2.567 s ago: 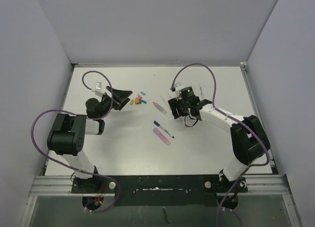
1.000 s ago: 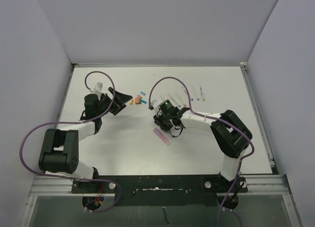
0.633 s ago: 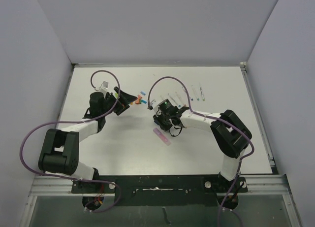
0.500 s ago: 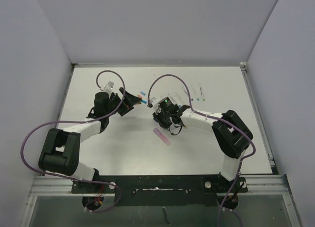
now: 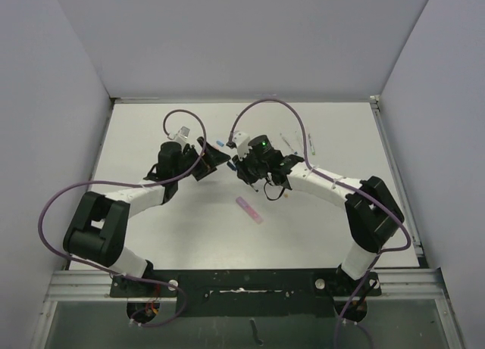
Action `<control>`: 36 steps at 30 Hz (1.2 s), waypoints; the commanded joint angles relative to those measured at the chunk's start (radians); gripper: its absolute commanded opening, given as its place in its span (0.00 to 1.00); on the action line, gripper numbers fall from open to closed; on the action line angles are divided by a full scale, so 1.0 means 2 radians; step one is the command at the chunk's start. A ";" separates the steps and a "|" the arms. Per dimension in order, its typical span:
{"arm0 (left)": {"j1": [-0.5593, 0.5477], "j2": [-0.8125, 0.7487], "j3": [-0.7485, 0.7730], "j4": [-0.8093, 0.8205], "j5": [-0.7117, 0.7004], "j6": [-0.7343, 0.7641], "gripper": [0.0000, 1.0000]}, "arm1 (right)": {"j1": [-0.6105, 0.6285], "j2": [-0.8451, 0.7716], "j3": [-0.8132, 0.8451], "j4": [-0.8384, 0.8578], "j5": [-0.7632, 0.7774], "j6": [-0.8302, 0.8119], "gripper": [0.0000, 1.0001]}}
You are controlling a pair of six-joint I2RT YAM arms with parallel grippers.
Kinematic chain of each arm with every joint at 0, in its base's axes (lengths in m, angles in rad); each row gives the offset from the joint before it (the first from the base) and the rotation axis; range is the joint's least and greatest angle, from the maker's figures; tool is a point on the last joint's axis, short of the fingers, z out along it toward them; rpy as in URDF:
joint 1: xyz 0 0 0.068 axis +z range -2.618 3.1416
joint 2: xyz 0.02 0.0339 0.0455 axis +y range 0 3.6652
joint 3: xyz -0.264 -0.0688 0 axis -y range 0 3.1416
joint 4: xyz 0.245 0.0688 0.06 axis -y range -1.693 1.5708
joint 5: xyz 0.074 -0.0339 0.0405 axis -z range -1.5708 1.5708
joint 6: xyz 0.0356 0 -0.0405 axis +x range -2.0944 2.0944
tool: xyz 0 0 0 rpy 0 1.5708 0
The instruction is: Open the pen caps
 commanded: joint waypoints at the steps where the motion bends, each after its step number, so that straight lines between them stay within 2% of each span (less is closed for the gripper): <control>1: -0.007 0.017 0.025 0.027 -0.009 0.010 0.96 | -0.002 -0.026 0.012 0.036 -0.031 0.013 0.01; 8: -0.018 0.037 0.034 0.049 -0.002 0.004 0.85 | 0.002 -0.032 0.008 0.055 -0.044 0.017 0.01; 26: -0.026 0.049 0.032 0.078 0.002 -0.008 0.45 | 0.003 -0.022 0.011 0.075 -0.053 0.024 0.01; 36: -0.027 0.053 0.031 0.087 0.006 -0.012 0.26 | 0.003 -0.017 0.012 0.077 -0.060 0.026 0.01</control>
